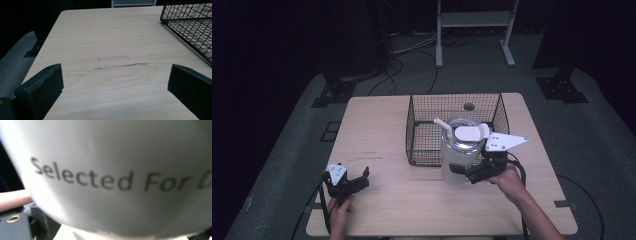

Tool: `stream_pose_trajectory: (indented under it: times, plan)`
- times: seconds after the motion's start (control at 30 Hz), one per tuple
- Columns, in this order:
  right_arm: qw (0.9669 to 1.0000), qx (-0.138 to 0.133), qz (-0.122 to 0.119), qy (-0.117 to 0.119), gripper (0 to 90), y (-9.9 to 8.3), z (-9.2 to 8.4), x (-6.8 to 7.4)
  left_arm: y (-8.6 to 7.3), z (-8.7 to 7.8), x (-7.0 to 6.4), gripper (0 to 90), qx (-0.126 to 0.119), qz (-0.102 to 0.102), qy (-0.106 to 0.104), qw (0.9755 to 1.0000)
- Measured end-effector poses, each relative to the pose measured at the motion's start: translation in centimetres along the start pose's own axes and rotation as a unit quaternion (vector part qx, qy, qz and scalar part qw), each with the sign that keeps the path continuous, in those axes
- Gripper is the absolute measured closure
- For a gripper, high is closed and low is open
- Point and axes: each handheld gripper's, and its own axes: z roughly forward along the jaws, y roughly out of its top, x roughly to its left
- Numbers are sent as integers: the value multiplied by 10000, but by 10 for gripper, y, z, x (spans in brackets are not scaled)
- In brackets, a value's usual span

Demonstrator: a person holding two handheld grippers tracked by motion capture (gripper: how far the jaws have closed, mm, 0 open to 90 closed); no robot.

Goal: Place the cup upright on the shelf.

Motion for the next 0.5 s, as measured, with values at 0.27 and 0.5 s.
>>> stream_pose_trajectory:
  times: [0.27, 0.5]
  plan:
    - [10000, 54, -22, -55, 82, 17, 11, -15, 0, 0, 0, 0, -6, 26, 1, 10000]
    - [9998, 116, -83, -108, 82, 31, 22, -30, 0, 0, 0, 0, -6, 25, -3, 10000]
